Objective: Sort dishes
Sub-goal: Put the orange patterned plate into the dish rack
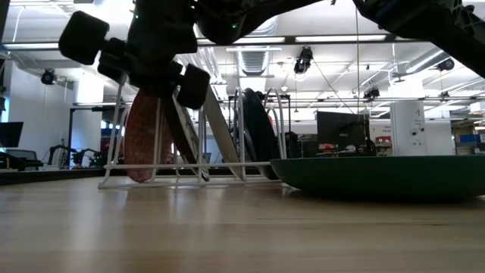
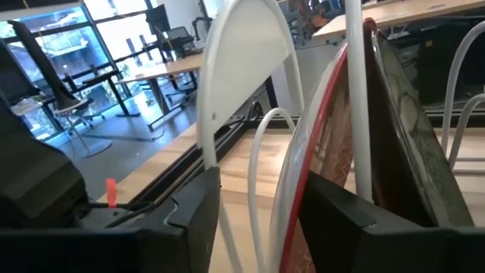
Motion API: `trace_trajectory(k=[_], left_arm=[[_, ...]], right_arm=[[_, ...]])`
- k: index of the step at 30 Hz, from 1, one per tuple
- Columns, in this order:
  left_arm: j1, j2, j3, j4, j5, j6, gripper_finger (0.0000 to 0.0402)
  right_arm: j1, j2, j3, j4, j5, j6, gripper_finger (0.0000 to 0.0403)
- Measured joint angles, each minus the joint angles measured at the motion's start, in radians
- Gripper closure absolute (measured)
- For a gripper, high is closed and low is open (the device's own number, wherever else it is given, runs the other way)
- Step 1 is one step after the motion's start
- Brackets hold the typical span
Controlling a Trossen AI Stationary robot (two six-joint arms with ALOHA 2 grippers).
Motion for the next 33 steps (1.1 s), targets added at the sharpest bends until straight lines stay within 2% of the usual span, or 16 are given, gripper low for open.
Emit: trace_trajectory(k=[7, 22, 33], left_arm=[[0.0, 0.0, 0.0, -0.008, 0.005, -0.011, 0.0075], [0.0, 0.0, 0.0, -0.015, 0.006, -0.012, 0.0075], [0.0, 0.0, 0.0, -0.015, 0.006, -0.012, 0.0075]], right_arm=[[0.022, 0.0, 0.0, 0.0, 0.0, 0.043, 0.0235], [0.057, -0.004, 0.001, -0.02, 0.05, 0.065, 0.0296], [0.072, -0.008, 0.002, -0.057, 0.052, 0.108, 0.0275]])
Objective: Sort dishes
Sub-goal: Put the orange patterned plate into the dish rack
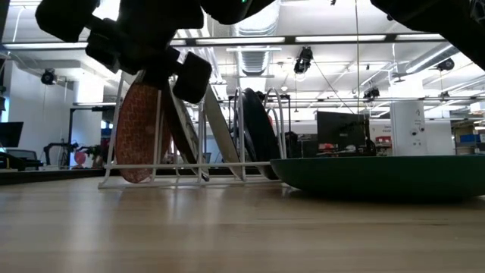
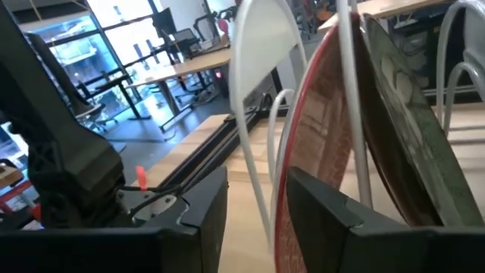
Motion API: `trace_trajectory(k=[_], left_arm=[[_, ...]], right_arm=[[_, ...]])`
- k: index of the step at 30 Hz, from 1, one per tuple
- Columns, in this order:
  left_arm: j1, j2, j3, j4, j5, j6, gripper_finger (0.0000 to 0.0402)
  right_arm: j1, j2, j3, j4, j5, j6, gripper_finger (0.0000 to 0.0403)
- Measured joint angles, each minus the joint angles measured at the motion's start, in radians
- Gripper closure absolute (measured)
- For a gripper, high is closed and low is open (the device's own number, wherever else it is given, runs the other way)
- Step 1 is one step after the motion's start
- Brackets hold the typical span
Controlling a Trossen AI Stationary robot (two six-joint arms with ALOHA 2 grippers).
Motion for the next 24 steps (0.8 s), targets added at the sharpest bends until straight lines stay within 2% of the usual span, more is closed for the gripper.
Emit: trace_trajectory(k=[7, 20, 24], left_arm=[[0.0, 0.0, 0.0, 0.0, 0.0, 0.0, 0.0075], [0.0, 0.0, -0.001, -0.008, 0.0, -0.006, 0.0075], [0.0, 0.0, -0.001, -0.008, 0.0, -0.007, 0.0075]], right_arm=[[0.014, -0.002, 0.0, -0.128, 0.0, 0.173, 0.0274], [0.055, -0.011, 0.0, -0.17, -0.003, 0.229, 0.0274], [0.093, -0.012, 0.0, -0.258, -0.003, 0.355, 0.0279]])
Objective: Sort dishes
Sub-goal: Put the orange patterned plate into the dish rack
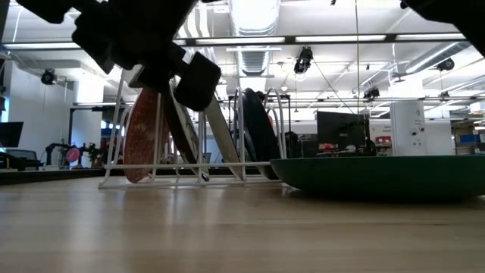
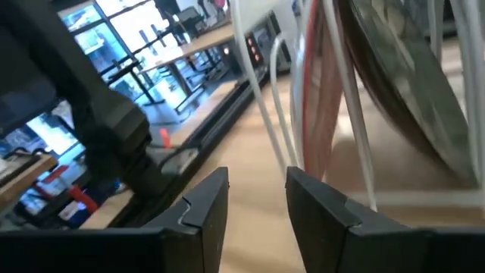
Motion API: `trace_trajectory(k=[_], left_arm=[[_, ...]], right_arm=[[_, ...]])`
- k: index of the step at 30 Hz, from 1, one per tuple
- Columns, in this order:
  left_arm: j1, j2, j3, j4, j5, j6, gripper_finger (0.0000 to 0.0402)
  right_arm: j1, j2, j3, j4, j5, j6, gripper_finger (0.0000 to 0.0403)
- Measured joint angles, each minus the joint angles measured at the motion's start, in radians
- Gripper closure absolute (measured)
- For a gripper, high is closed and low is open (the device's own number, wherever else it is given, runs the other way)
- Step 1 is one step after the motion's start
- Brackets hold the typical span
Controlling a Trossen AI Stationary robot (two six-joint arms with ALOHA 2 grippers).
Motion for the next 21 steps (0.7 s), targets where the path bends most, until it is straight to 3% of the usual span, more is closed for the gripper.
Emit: trace_trajectory(k=[7, 15, 21], left_arm=[[0.0, 0.0, 0.0, 0.0, 0.011, -0.003, 0.0075], [0.0, 0.0, 0.0, 0.0, 0.021, -0.019, 0.0075], [0.002, 0.0, 0.0, 0.0, 0.021, -0.019, 0.0075]], right_arm=[[0.025, -0.019, 0.0, -0.035, -0.088, 0.134, 0.031], [-0.034, -0.06, 0.0, -0.031, -0.142, 0.061, 0.0394], [-0.094, -0.061, 0.0, 0.069, -0.244, -0.01, 0.04]])
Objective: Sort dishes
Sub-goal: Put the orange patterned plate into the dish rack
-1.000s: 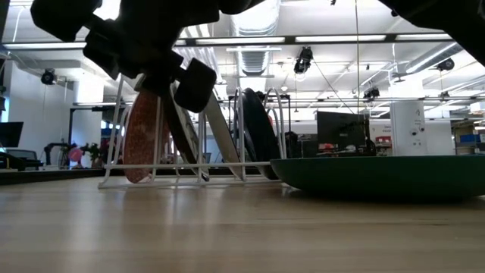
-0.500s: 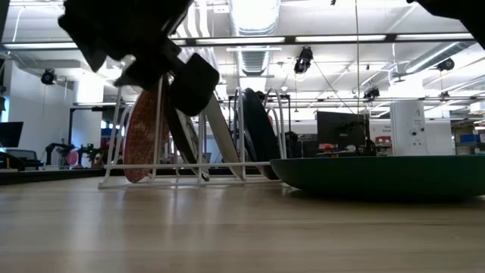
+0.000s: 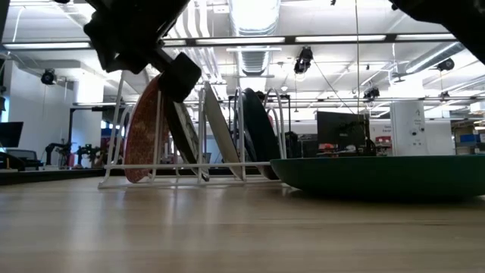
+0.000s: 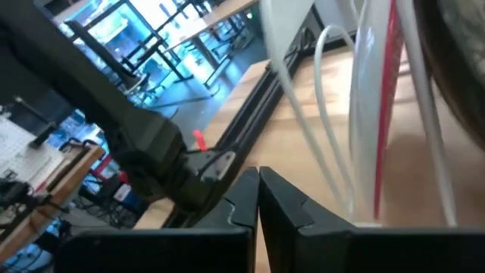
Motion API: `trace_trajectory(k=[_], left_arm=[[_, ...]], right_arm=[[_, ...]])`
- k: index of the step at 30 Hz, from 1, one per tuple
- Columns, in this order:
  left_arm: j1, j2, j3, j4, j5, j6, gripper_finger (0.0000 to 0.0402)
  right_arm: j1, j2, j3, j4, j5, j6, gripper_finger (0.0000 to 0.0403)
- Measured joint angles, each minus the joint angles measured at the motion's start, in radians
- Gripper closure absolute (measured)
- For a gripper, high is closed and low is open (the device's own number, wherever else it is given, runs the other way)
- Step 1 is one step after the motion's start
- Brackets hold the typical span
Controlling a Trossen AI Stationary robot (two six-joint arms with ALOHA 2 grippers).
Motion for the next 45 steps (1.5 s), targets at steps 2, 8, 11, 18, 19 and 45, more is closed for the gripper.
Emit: trace_trajectory(k=[2, 8, 11, 18, 19, 45], left_arm=[[0.0, 0.0, 0.0, 0.0, 0.0, 0.0, 0.0075], [0.001, 0.0, 0.0, 0.0, 0.0, -0.001, 0.0075], [0.002, 0.002, 0.0, 0.001, -0.001, -0.001, 0.0075], [0.007, 0.005, 0.0, 0.001, -0.001, -0.005, 0.0075], [0.007, 0.005, 0.0, 0.002, -0.001, -0.004, 0.0075], [0.009, 0.005, -0.006, 0.001, -0.002, -0.004, 0.0075]], right_arm=[[-0.009, 0.0, 0.0, -0.002, 0.01, -0.004, 0.0401], [-0.031, 0.0, 0.0, -0.016, 0.034, -0.016, 0.0402], [-0.046, 0.0, -0.006, -0.034, 0.026, -0.006, 0.0402], [-0.052, 0.0, -0.014, -0.037, 0.028, 0.009, 0.0403], [-0.051, 0.0, -0.015, -0.038, 0.028, 0.009, 0.0403], [-0.058, 0.0, -0.02, -0.172, 0.063, 0.093, 0.0403]])
